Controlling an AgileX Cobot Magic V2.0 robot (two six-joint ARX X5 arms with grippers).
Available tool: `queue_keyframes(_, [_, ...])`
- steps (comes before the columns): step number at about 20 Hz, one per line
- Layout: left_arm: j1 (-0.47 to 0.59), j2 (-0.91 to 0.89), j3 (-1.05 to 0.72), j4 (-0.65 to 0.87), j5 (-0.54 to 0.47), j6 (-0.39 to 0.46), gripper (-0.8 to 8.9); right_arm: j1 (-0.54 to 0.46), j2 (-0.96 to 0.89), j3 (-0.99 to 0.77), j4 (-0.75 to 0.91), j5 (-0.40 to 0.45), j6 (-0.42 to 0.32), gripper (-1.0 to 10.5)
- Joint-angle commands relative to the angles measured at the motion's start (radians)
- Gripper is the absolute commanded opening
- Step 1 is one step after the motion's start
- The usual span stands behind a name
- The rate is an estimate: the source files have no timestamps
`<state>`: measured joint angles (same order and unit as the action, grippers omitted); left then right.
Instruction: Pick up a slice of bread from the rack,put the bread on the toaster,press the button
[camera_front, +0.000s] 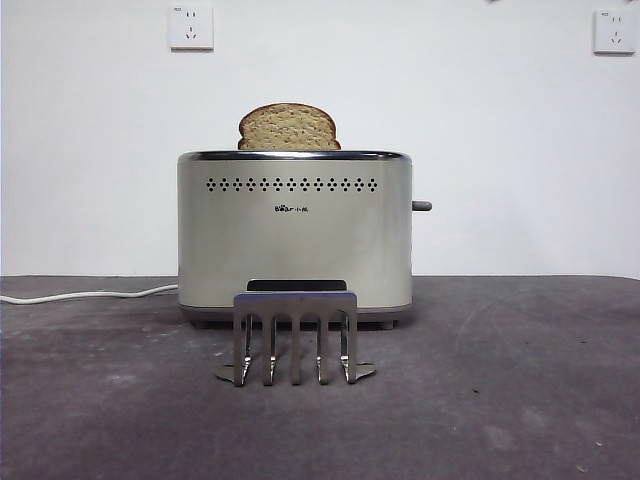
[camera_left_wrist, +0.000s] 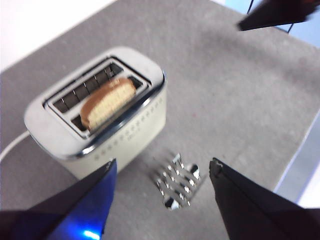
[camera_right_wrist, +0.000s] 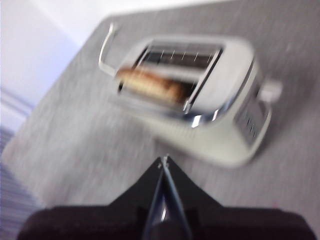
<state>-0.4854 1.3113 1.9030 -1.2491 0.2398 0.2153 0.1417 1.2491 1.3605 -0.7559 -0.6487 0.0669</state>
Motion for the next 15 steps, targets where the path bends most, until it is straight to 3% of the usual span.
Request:
queue_keyframes(1, [-0.001,-0.001,-0.004,-0.026,0.004,-0.007,3.14,0.006,-0.051,-0.007,-0.154,-0.002,-0.105,-0.1])
queue_keyframes(7, [-0.001,-0.001,-0.004,-0.07,0.004,-0.007,3.14,0.006,-0.136,-0.007,-0.384,-0.002,-0.179,-0.1])
queue_keyframes(13, [-0.001,-0.001,-0.004,-0.085,0.004,-0.006,3.09,0.006,-0.179,-0.007,-0.449,-0.003,-0.204,-0.1])
queue_keyframes(14, [-0.001,-0.001,-0.004,-0.087,0.004,-0.006,2.88,0.005,-0.182,-0.007,-0.449,-0.002,-0.204,0.0])
queue_keyframes(15, [-0.001,-0.001,-0.004,-0.091,0.004,-0.006,1.82,0.005,-0.182,-0.007,-0.449,-0.002,-0.204,0.0])
